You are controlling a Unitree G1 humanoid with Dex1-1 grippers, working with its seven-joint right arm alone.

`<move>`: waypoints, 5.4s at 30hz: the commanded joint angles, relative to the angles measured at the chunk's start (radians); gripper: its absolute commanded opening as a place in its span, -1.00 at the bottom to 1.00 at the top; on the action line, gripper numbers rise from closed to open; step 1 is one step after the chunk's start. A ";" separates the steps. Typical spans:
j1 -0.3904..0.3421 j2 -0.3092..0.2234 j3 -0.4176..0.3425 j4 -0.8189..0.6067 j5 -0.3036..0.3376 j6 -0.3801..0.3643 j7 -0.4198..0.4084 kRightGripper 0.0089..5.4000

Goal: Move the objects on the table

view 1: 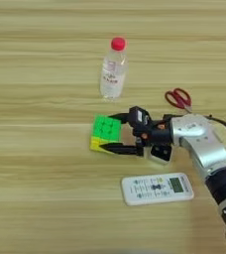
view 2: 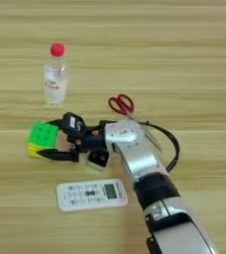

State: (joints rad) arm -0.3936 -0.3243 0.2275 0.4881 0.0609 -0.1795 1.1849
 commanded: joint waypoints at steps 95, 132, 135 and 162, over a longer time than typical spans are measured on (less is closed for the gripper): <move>0.009 -0.317 -0.084 0.003 -0.063 -0.111 0.102 0.25; 0.054 -0.195 -0.006 -0.401 0.157 0.073 0.233 -0.08; 0.055 -0.165 0.039 -0.439 0.164 0.109 0.247 -0.08; -0.096 -0.069 0.311 -0.296 -0.110 0.123 0.271 -0.08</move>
State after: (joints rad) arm -0.4149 -0.3824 0.5585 0.2146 -0.0532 -0.0537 1.4811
